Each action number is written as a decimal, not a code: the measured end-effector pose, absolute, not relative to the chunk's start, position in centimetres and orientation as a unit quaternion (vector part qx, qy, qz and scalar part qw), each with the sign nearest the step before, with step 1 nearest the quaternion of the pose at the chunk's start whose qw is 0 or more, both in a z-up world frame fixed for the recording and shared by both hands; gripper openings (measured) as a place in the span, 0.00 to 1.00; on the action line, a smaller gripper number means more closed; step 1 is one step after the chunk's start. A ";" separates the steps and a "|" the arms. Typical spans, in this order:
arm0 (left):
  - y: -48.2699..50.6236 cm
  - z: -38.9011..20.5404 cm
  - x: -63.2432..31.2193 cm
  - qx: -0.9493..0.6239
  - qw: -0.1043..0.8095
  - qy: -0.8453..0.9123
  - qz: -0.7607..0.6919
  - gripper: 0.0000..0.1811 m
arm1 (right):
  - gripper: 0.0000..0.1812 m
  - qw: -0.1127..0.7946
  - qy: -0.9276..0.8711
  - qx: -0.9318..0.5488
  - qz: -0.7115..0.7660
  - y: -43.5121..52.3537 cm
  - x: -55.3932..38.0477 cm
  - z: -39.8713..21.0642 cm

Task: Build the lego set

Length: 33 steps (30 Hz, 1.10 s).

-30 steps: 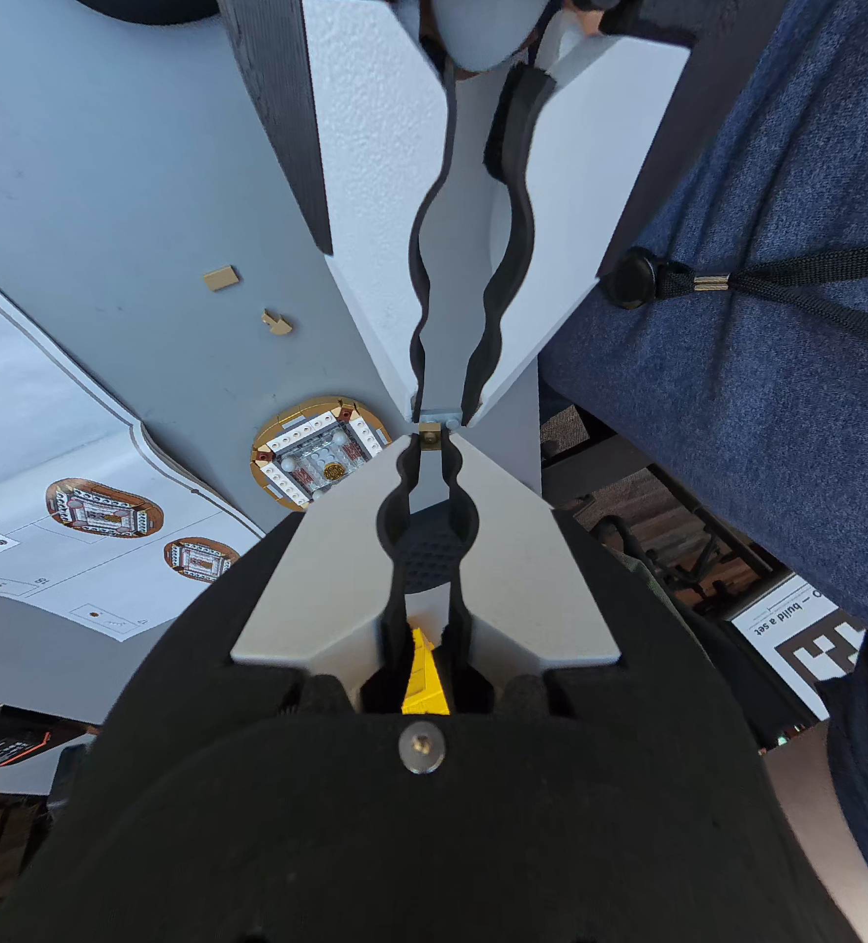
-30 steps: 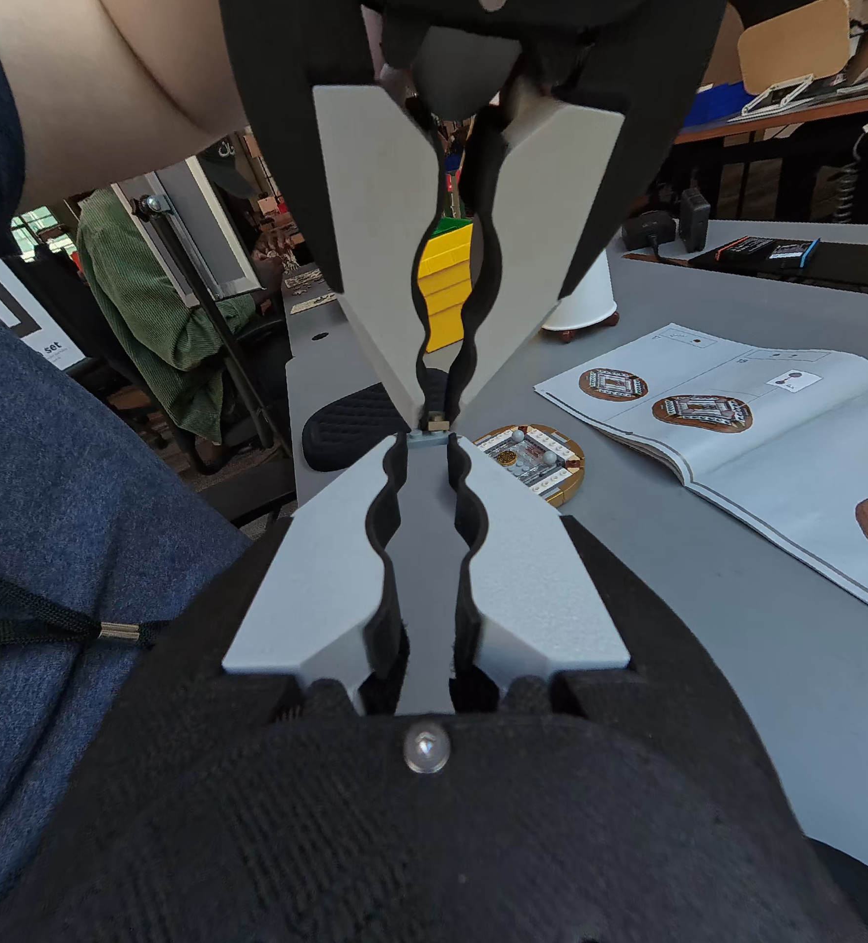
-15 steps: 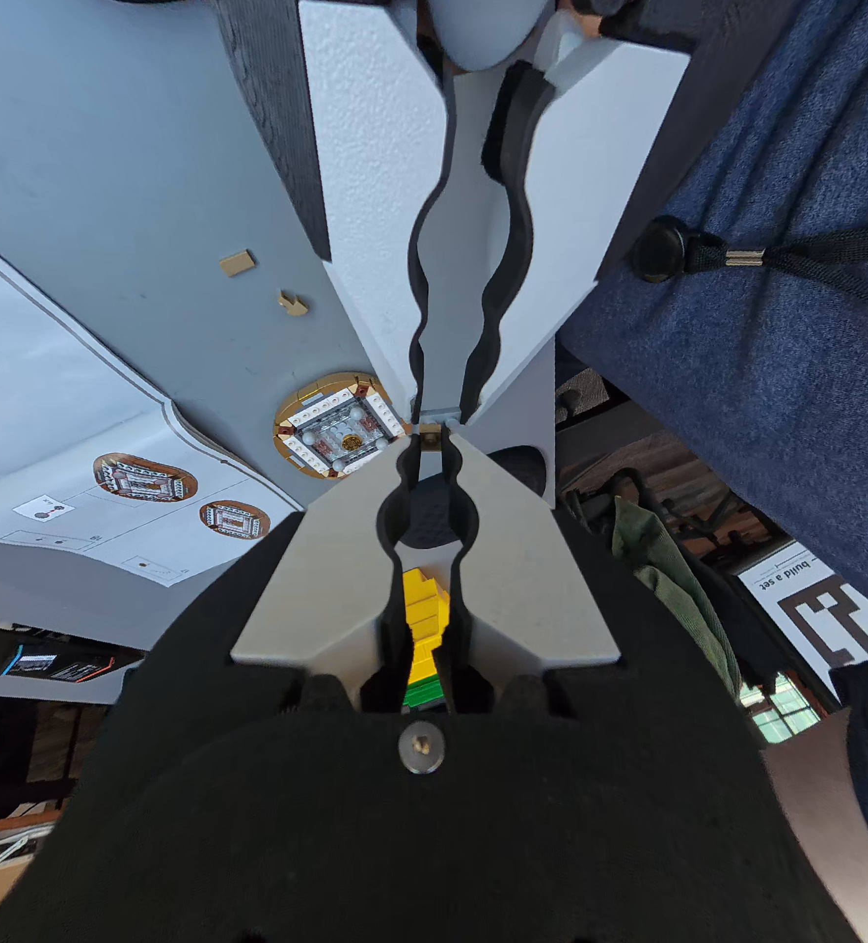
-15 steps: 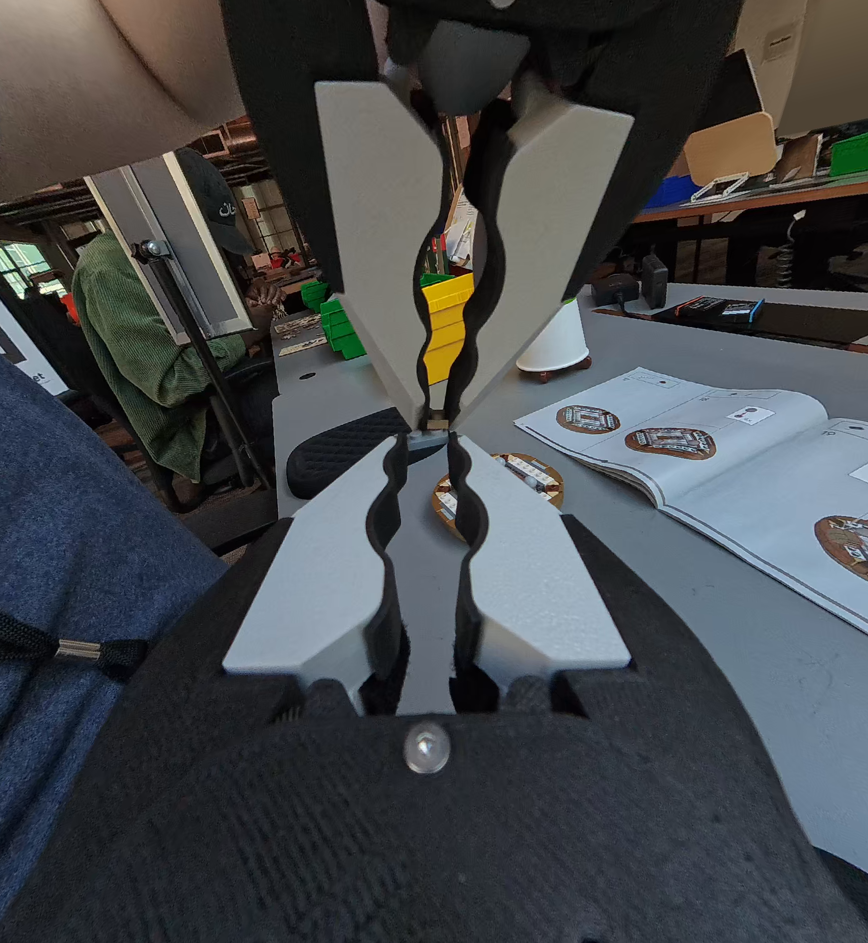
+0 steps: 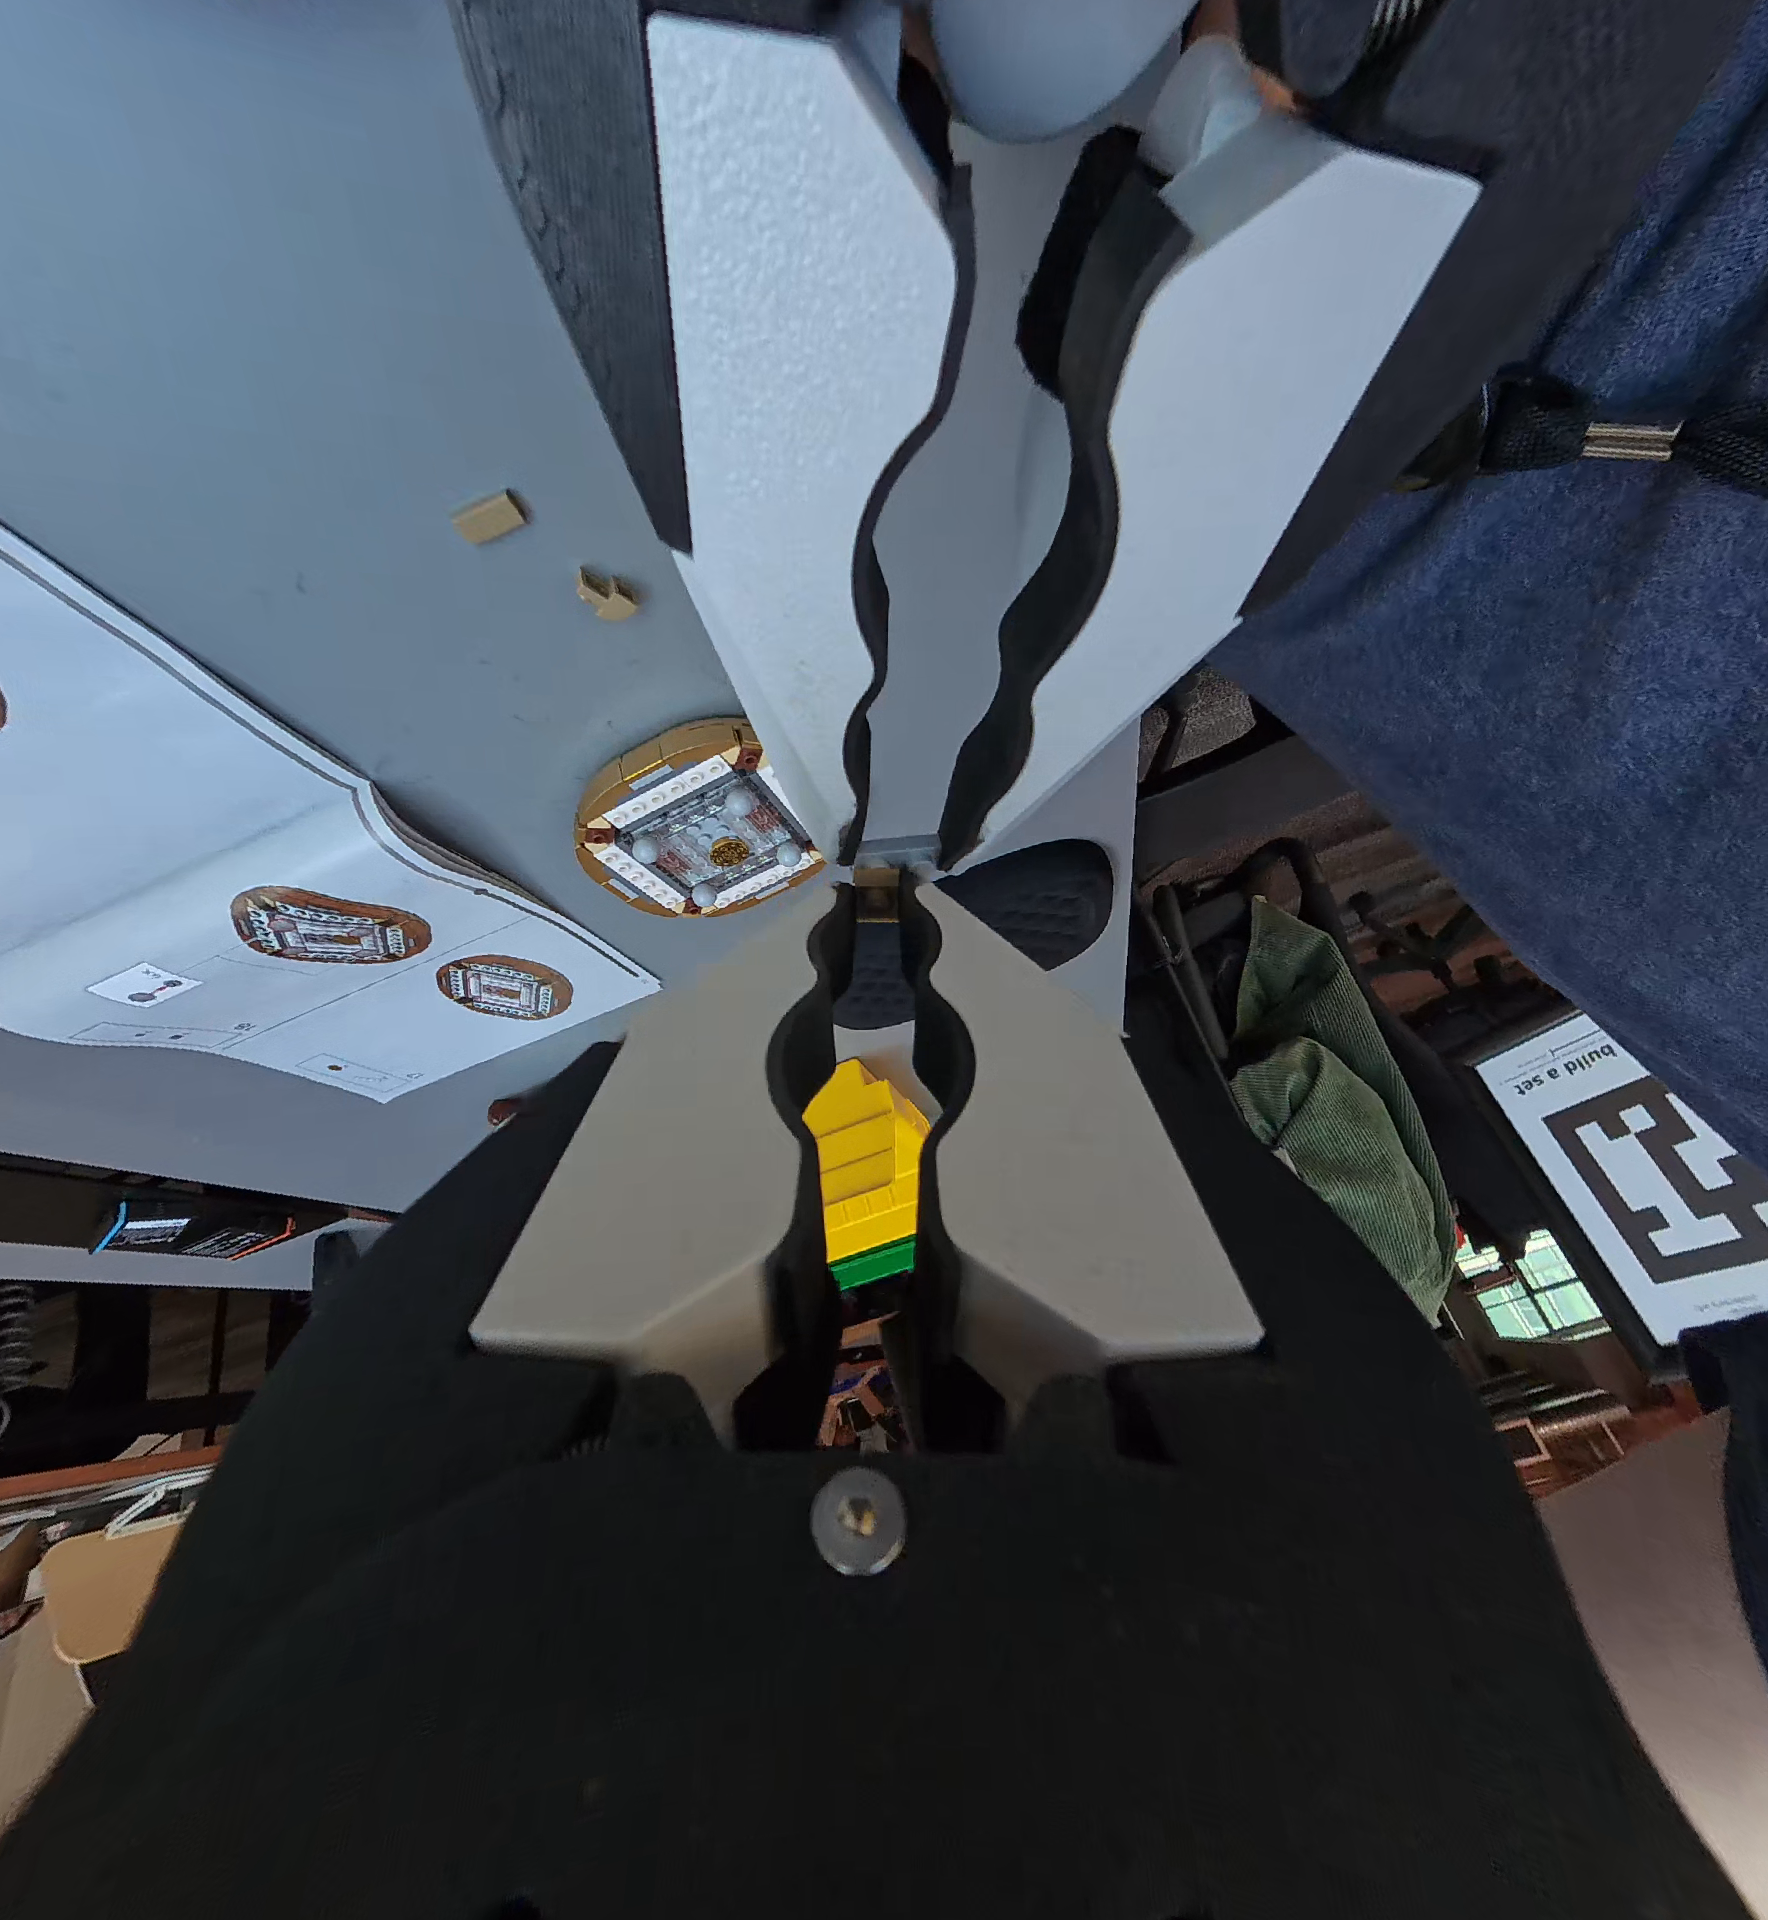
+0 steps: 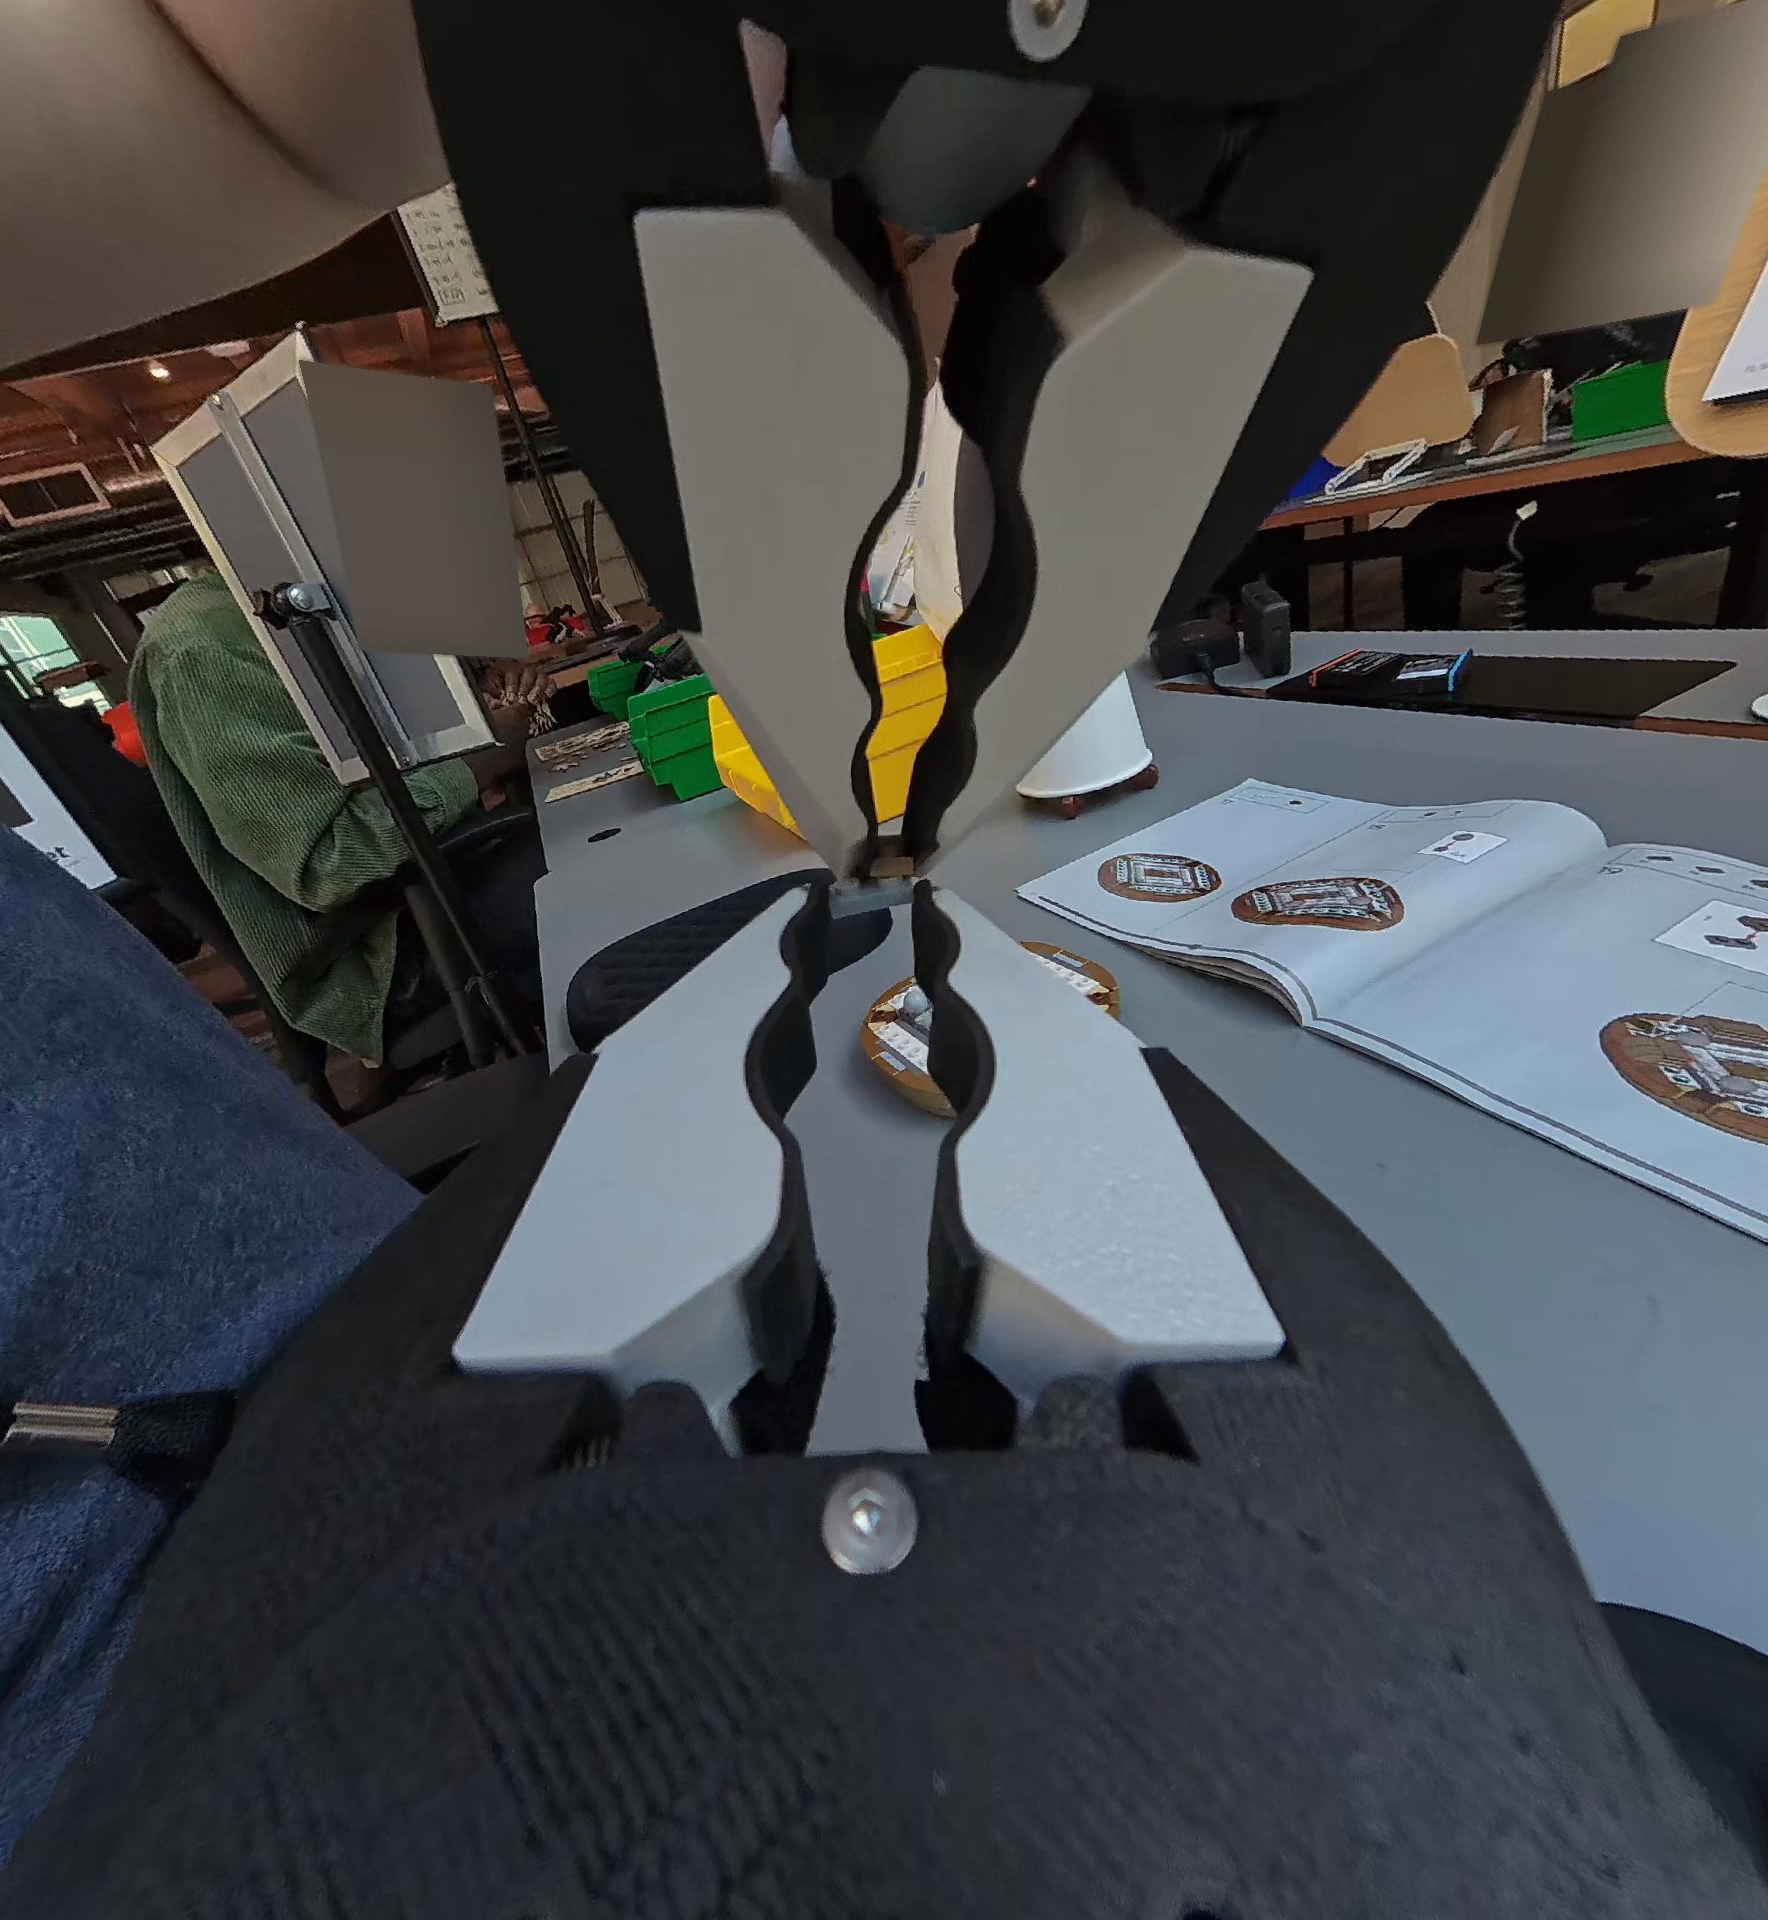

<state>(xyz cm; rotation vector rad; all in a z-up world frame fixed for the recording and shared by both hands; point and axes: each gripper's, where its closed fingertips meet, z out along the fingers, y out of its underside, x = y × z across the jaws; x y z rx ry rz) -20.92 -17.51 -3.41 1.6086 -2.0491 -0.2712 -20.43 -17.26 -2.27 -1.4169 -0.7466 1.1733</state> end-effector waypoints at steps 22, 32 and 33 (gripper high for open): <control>-17.4 -2.1 -18.3 0.581 0.242 -0.771 -0.099 0.03 | 0.08 0.561 -0.284 -0.564 0.535 -17.1 -18.0 -1.2; -17.7 -1.9 -17.7 0.584 0.210 -0.784 -0.021 0.03 | 0.08 0.548 -0.279 -0.573 0.542 -16.6 -17.0 -1.2; -17.6 -1.9 -17.7 0.582 0.205 -0.787 -0.024 0.03 | 0.08 0.542 -0.279 -0.575 0.546 -16.6 -16.9 -1.3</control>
